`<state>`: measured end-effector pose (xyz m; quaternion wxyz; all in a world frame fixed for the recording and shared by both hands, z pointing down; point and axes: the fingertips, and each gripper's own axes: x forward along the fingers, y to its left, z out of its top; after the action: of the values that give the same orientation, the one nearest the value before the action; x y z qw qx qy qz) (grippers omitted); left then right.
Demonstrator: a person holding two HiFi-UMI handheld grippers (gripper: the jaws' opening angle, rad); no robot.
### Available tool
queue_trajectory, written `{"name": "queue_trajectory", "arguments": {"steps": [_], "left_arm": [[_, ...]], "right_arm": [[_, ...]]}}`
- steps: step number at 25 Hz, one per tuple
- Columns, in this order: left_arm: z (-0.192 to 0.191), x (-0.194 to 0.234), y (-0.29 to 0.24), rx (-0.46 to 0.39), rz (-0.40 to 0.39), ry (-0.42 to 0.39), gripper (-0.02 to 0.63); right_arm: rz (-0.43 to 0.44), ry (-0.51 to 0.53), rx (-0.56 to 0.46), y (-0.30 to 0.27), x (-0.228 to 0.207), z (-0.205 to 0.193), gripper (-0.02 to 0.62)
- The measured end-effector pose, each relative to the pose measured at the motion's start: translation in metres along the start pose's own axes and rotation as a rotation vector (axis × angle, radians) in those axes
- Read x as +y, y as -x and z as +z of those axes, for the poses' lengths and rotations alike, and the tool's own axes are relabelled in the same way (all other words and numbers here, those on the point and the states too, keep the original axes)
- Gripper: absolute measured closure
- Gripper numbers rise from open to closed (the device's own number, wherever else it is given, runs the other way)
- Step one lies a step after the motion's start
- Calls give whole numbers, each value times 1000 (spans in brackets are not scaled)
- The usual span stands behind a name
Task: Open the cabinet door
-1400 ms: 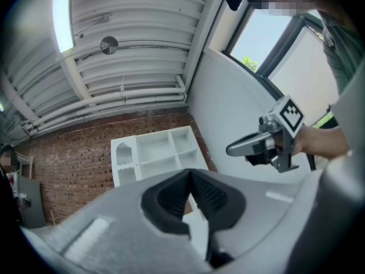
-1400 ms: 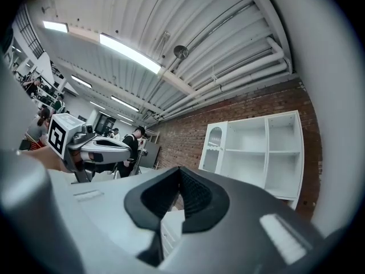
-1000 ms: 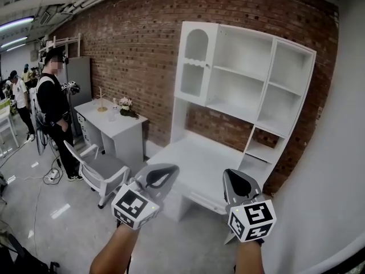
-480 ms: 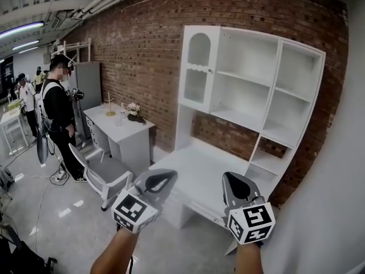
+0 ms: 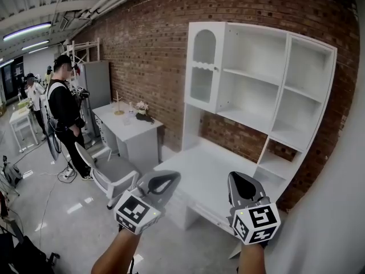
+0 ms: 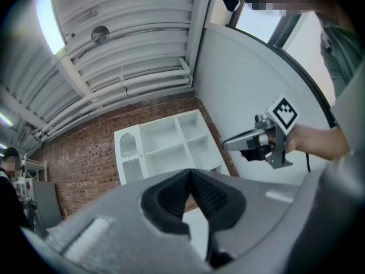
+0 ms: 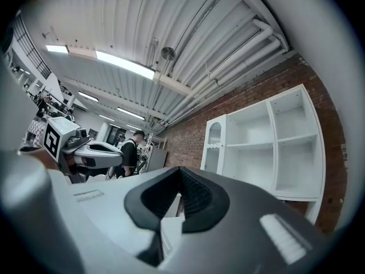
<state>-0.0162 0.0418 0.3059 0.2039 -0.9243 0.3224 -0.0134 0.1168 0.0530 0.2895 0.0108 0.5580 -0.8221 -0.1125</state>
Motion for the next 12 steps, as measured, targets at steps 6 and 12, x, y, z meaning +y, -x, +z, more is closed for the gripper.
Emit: {"name": "queue_trajectory", "arguments": {"steps": [6,12], "left_arm": [[-15,21,-22,-11,-19,14,604],[-21,49,-43,-43,-63,20,604]], "right_arm": [[-20,2,17,-26,-11,-12,589],[-56,17,34,-56,-14,-12,589]]}}
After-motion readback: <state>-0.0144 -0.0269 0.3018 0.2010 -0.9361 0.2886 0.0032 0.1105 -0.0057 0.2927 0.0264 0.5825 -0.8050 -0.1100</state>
